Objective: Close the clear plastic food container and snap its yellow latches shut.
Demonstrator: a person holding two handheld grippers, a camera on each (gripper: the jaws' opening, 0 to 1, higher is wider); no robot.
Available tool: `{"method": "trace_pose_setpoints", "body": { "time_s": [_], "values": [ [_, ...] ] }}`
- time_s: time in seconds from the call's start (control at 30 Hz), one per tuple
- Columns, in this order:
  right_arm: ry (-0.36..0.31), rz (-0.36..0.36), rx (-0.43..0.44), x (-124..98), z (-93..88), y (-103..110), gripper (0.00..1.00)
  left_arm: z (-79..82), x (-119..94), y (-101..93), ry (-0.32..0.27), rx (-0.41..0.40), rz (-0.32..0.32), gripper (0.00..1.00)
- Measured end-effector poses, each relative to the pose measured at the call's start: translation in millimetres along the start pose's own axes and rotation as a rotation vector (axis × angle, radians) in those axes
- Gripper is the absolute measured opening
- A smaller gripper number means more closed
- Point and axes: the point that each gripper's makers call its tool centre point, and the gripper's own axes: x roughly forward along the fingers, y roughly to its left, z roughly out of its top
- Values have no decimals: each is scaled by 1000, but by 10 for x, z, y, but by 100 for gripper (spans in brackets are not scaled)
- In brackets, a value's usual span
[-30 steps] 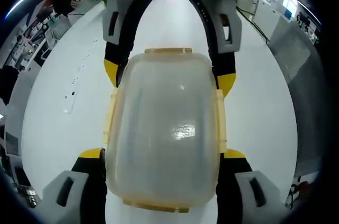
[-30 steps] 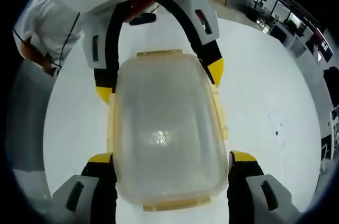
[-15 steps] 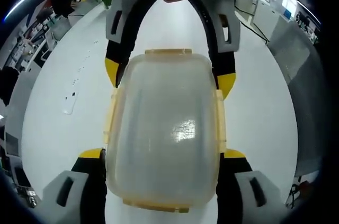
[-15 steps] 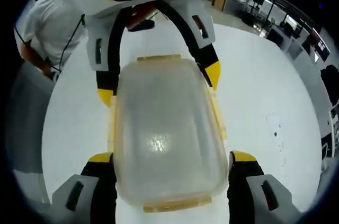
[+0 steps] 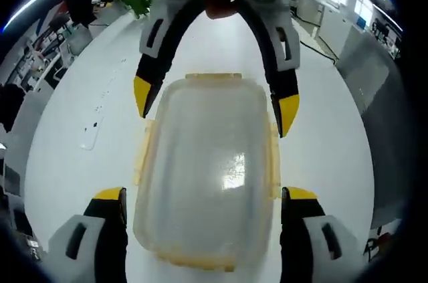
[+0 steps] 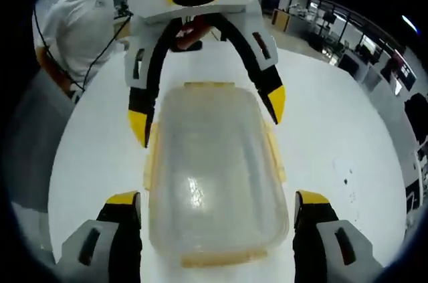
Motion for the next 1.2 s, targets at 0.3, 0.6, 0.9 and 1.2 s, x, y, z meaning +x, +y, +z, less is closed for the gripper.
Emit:
{"method": "trace_pose_setpoints", "body": {
  "time_s": [0.3,0.6,0.9,1.2],
  "values": [
    [-168,-62,28,3,180,-51,100,95,-8,-48,-111,30,27,99],
    [-279,-138,147,-115,163,-87,100,187,-102,41,-312,-123,147,99],
    [-382,-239,258,-308,131,-104,98,102,-337,114,-427,-266,253,97],
    [-432,-326,338,-367,133,36,96,-4,-428,78,-506,-424,347,96]
  ]
}}
